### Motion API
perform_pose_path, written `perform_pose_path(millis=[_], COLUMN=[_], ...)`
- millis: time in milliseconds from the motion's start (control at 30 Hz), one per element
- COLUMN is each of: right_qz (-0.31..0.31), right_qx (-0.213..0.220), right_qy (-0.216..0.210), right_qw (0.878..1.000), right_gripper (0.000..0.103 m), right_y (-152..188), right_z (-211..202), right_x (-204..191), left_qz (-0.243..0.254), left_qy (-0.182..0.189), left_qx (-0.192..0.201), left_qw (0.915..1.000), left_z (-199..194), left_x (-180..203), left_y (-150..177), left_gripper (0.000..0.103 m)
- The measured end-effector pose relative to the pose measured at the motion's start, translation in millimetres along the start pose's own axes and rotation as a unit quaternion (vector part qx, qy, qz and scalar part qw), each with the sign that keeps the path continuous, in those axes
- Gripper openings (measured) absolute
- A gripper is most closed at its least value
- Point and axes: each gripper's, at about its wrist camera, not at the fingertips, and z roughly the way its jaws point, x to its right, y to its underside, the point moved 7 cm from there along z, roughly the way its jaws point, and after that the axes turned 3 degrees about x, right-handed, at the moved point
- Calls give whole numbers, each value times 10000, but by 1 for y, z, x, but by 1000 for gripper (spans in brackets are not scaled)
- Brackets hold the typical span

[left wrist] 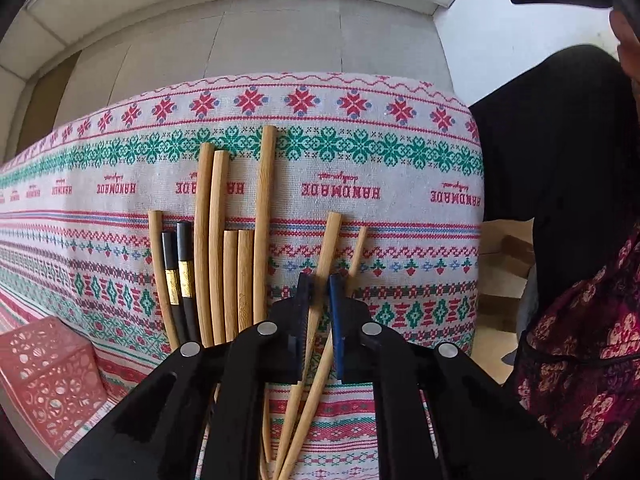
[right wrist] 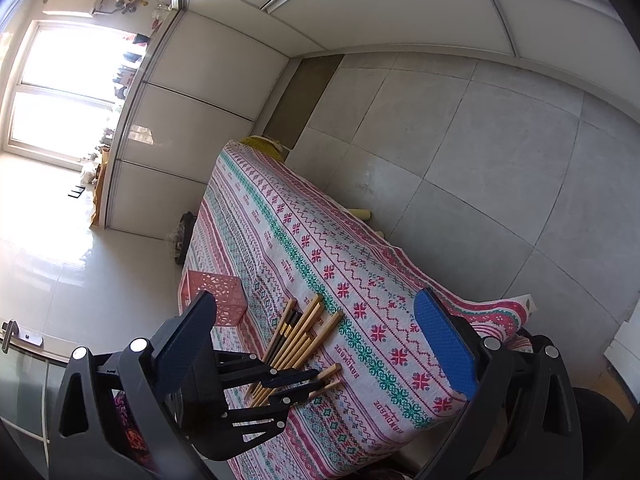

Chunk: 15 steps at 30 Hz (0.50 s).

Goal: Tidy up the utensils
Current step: 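Grasp one wooden chopstick from the pile with the left tool while the right tool approaches, then carry the chopstick upright to the pink basket with the left tool while the right tool grasps and carries another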

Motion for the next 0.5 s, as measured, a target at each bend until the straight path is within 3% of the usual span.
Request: perform_pose_path(millis=[100, 200, 333, 500], right_qz=[61, 155, -105, -531], right_qx=[70, 230, 116, -667], right_qy=[57, 190, 450, 606], right_qw=[9999, 9994, 9989, 9945], right_gripper=[96, 96, 96, 96], right_y=[-2, -5, 0, 36], right_z=[-2, -7, -1, 33], right_x=[2, 7, 7, -4], left_qz=[-1, -493, -1107, -1644], left_qy=[-99, -93, -624, -782], left_qx=[-139, 28, 688, 1949], left_qw=[9999, 9987, 9895, 9638], left_z=[0, -2, -22, -99], left_x=[3, 1, -13, -8], left_y=[-2, 0, 20, 52], left_gripper=[10, 9, 6, 6])
